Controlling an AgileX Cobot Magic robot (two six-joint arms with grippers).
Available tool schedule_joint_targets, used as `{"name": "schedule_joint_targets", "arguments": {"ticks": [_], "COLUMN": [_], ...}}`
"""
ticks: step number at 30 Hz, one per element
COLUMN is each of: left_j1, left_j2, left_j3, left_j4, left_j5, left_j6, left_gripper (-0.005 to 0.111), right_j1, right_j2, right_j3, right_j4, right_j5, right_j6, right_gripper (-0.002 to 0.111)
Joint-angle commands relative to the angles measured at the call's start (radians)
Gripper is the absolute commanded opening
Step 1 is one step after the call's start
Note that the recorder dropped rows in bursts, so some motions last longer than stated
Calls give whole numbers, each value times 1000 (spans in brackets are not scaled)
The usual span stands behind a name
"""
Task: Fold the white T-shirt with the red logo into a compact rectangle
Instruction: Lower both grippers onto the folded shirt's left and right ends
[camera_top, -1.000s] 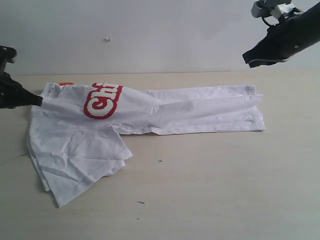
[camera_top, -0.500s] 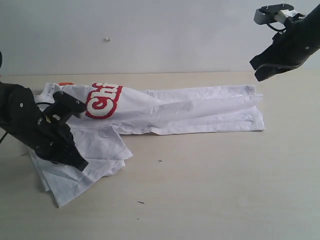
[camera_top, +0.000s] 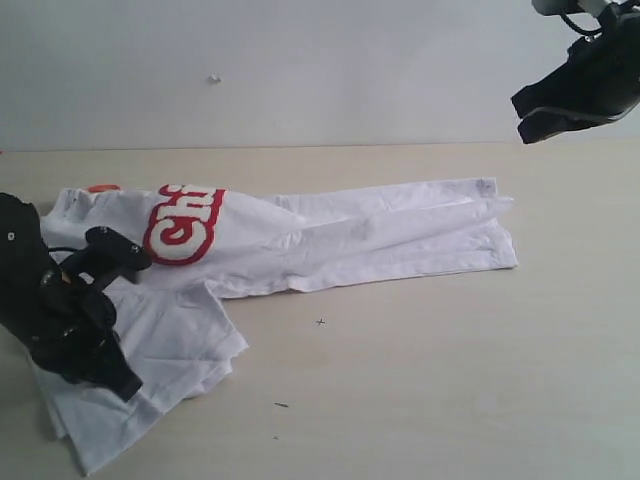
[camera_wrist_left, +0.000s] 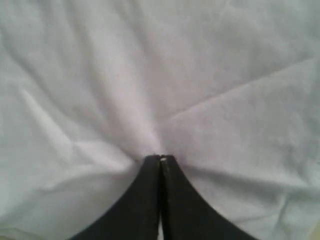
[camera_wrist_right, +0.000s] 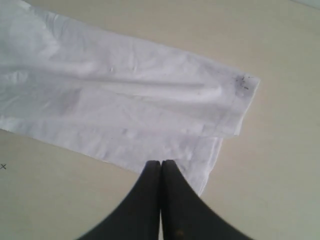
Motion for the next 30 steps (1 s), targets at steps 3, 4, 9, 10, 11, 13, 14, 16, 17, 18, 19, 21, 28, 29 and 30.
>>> {"name": "schedule_joint_targets", "arguments": {"ticks": [3,4,9,10,11,13,14,16,17,18,19,21,28,29,30], "left_j1": [-2,-2,-2,-2,-2,-2,-2,-2,-2,-2,-2,-2,-2,-2,-2], "left_j2": [-53,-64,-193,-214,-234,-239,-231,-190,-161,-128,-93,-35,122,136,148], "left_j3": [27,21,-27,-30,-30,-30,-30,-39,-52,-72,-94,-135,-284,-302,-318], "left_j4": [-1,2,5,-7,-31,-102,-138,-175,-173,-165,-164,-172,-200,-200,-197], "left_j5": [351,374,222,128,24,-153,-205,-282,-288,-288,-280,-275,-275,-275,-275], "left_j6": [83,98,92,89,89,89,89,93,93,95,97,97,93,93,96], "left_gripper": [0,0,0,0,0,0,0,0,0,0,0,0,0,0,0], "right_j1": [0,0,0,0,7,23,32,60,74,89,102,123,145,145,145], "right_j2": [-11,-2,105,124,145,183,196,225,241,258,275,309,417,431,445], "right_j3": [62,80,124,119,114,89,78,52,44,34,24,5,-19,-19,-19], "right_j4": [36,48,47,47,47,40,40,40,40,40,35,10,-67,-67,-69], "right_j5": [-13,-22,-50,-47,-42,-26,-21,-1,6,10,8,-6,-200,-229,-260], "right_j6": [1,1,-24,-29,-39,-53,-61,-85,-99,-113,-115,-115,-103,-100,-89], "right_gripper": [0,0,0,0,0,0,0,0,0,0,0,0,0,0,0]}}
